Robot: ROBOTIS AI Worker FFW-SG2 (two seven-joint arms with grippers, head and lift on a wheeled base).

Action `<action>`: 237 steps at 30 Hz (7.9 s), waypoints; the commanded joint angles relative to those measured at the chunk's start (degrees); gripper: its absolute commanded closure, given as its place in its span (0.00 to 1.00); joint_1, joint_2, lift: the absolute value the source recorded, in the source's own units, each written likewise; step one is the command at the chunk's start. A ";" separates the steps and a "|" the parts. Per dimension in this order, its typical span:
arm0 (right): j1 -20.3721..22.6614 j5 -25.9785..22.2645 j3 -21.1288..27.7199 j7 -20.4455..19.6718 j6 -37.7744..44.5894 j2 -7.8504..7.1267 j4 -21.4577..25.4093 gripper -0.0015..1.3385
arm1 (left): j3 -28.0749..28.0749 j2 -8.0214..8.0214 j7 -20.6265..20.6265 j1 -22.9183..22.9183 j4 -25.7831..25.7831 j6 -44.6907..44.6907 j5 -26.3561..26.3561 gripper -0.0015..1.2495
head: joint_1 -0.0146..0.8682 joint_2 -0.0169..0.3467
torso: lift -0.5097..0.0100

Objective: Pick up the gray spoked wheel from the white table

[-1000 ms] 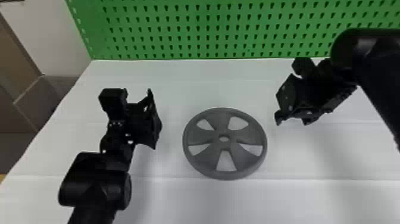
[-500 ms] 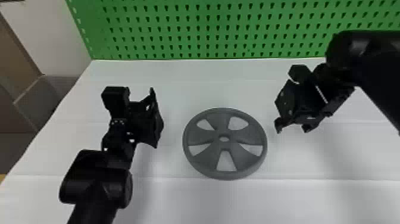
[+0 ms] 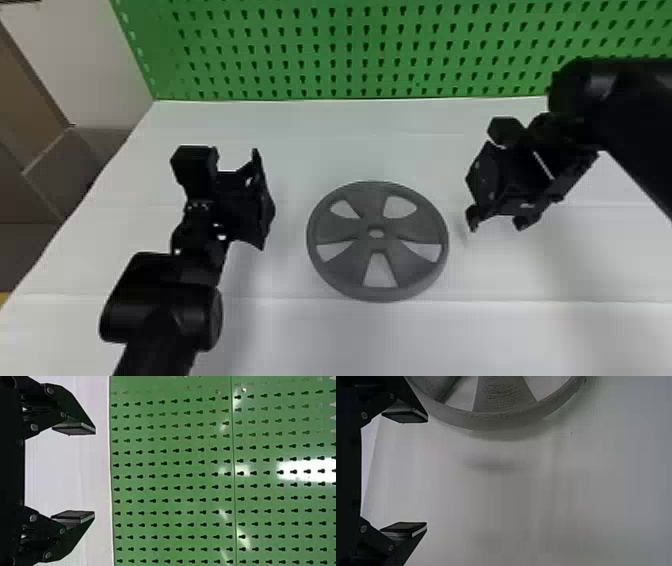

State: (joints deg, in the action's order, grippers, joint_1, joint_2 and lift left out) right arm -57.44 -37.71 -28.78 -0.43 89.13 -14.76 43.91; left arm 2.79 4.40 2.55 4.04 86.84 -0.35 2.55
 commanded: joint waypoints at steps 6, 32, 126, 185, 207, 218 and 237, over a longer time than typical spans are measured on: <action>-0.57 -1.23 -1.81 0.00 -1.15 -0.18 -0.75 0.24 | -0.06 0.00 0.00 0.09 0.00 0.00 0.00 0.40 | 0.90 0.32 | 0.84; 0.04 -10.46 -2.51 -9.06 -3.00 0.17 -1.89 0.24 | 0.03 0.09 0.00 0.00 0.00 0.00 -0.09 0.40 | 0.90 0.32 | 0.84; -9.36 -85.08 -48.30 -44.48 -28.22 2.02 -13.76 0.24 | 5.74 4.48 3.08 1.49 -0.09 -1.58 0.62 0.40 | 0.90 0.32 | 0.84; -3.21 -69.61 -30.20 -44.48 -27.78 5.09 -21.05 0.24 | 6.00 4.66 3.17 1.76 -0.09 -1.58 0.79 0.40 | 0.90 0.33 | 0.84; -3.30 -69.17 -30.02 -44.48 -28.49 5.18 -20.97 0.34 | 6.18 4.66 3.17 1.76 -0.09 -1.58 0.79 0.40 | 0.90 0.33 | 0.84; -3.30 -68.91 -29.93 -44.48 -29.10 5.18 -20.97 0.47 | 6.27 4.66 3.26 1.76 -0.09 -1.58 0.79 0.40 | 0.90 0.33 | 0.84; -3.65 -66.62 -29.58 -44.48 -29.19 5.62 -20.97 0.66 | 6.53 4.66 3.17 1.85 -0.09 -1.67 0.62 0.40 | 0.90 0.33 | 0.84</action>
State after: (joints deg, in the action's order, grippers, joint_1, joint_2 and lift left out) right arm -61.02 -104.99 -58.70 -44.91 59.93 -9.29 22.94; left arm 9.23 9.05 5.76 5.81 86.75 -1.99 3.20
